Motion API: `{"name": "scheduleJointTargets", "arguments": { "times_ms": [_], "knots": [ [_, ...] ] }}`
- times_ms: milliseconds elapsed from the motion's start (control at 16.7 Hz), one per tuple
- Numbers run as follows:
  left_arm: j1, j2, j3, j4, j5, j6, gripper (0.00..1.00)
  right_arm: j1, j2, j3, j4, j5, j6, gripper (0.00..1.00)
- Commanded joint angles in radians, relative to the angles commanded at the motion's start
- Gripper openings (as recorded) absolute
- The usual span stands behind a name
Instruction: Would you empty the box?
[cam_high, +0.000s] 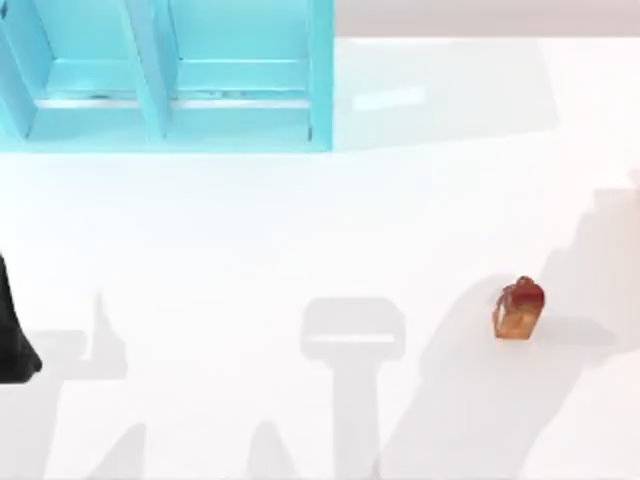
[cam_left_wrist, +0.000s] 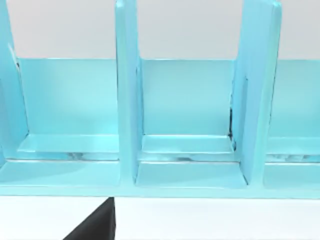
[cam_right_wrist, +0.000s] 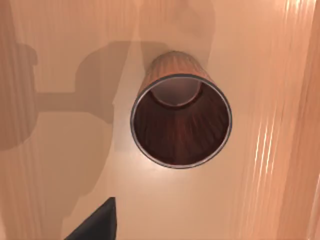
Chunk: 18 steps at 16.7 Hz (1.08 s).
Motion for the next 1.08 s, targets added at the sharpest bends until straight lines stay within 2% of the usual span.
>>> {"name": "scheduleJointTargets", "arguments": {
  "times_ms": [360, 840, 1080],
  "knots": [
    [0.0, 0.0, 0.0, 0.0, 0.0, 0.0, 1.0, 0.003, -0.001, -0.018, 0.018, 0.0, 0.002, 1.0],
    [0.0, 0.0, 0.0, 0.0, 0.0, 0.0, 1.0, 0.013, 0.03, -0.289, 0.321, -0.002, 0.009, 1.0],
    [0.0, 0.0, 0.0, 0.0, 0.0, 0.0, 1.0, 0.004, 0.039, -0.34, 0.379, 0.0, 0.005, 1.0]
  ]
}}
